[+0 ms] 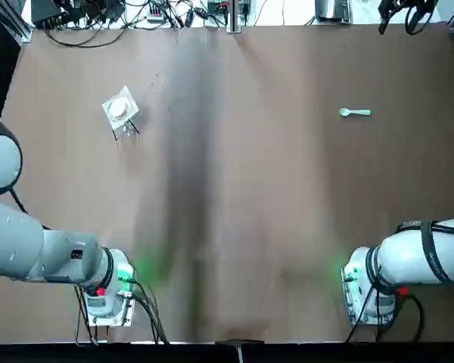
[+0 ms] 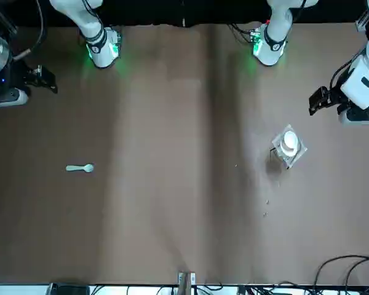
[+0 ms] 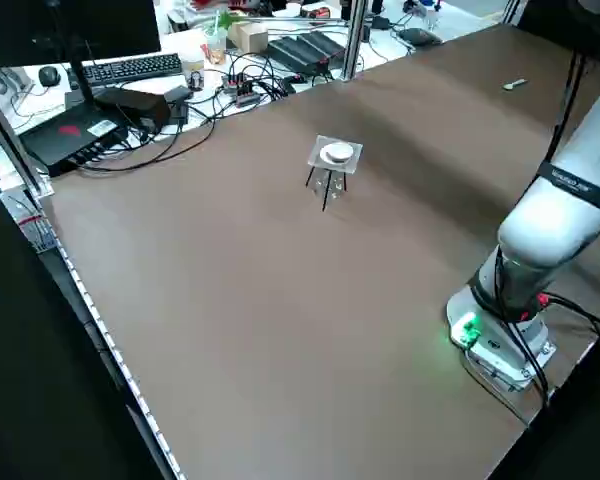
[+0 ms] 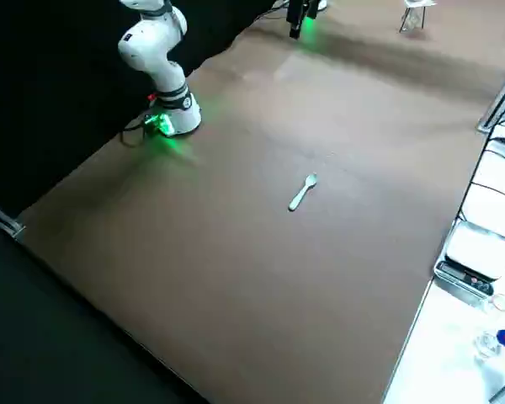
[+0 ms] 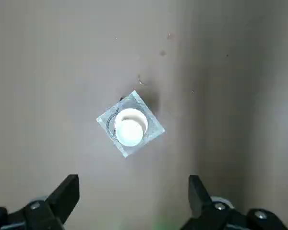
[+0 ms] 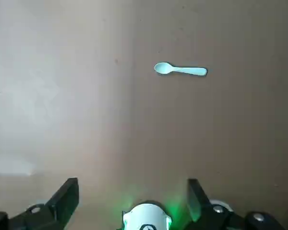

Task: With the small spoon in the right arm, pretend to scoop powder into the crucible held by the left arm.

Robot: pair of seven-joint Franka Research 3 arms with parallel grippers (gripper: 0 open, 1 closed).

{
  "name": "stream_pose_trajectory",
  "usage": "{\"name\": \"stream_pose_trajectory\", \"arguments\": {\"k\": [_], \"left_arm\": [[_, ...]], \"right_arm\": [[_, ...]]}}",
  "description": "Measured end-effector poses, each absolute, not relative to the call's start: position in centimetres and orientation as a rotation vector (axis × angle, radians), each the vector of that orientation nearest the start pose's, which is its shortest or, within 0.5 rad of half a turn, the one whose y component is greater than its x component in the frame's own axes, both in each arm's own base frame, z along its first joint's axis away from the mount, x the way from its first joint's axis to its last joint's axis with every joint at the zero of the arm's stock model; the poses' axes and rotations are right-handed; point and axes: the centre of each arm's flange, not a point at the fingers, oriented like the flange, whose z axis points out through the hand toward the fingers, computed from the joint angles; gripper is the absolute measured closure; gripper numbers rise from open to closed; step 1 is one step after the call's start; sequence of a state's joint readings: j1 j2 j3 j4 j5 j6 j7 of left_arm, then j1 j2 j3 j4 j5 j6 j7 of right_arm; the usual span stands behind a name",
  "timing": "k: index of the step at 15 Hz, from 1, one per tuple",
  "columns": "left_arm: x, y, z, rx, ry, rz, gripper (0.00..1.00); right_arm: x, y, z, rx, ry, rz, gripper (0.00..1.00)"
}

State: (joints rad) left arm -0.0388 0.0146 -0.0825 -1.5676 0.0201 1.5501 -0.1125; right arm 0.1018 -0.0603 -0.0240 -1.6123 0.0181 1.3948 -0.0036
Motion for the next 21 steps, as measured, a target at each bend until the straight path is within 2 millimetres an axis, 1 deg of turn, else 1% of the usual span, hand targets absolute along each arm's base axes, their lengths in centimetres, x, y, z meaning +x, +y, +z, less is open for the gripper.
{"name": "stream_pose_trajectory", "arguments": {"k": [4,6,7,8,9,11,13,15,16,19,21], "left_arm": [[55.3,-6.1,61.6,-3.119,0.005,0.047,0.00],[55.5,-5.3,61.3,-3.118,-0.001,0.058,0.00],[55.6,-4.6,60.8,-3.117,-0.014,0.078,0.00],[55.8,-3.5,59.9,-3.116,-0.029,0.109,0.00],[55.9,-2.3,58.7,-3.114,-0.033,0.150,0.00],[56.2,0.9,55.4,-3.124,-0.059,0.256,0.00],[56.6,4.6,51.5,-3.207,-0.052,0.376,0.00],[56.9,7.4,47.7,-3.318,-0.003,0.468,0.00],[57.1,8.5,44.5,-3.410,0.048,0.540,0.00],[57.1,7.9,40.1,-3.446,0.157,0.667,0.00],[57.3,7.3,36.7,-3.458,0.174,0.768,0.00]], "right_arm": [[51.1,4.3,62.9,-3.116,-0.134,0.231,0.00],[50.9,4.3,63.0,-3.116,-0.140,0.228,0.01],[50.9,4.4,62.9,-3.115,-0.151,0.233,0.01],[50.9,4.4,62.7,-3.111,-0.187,0.242,0.02],[50.9,4.4,62.4,-3.102,-0.252,0.252,0.01],[50.9,4.2,61.7,-3.072,-0.433,0.261,0.01],[51.5,3.5,60.4,-3.035,-0.586,0.263,0.01],[52.8,2.4,57.7,-2.993,-0.736,0.247,0.00],[54.4,1.2,53.6,-2.953,-0.872,0.215,0.00],[55.9,0.1,47.0,-2.932,-0.955,0.177,0.00],[56.6,-0.2,43.8,-2.937,-0.989,0.119,0.01]]}}
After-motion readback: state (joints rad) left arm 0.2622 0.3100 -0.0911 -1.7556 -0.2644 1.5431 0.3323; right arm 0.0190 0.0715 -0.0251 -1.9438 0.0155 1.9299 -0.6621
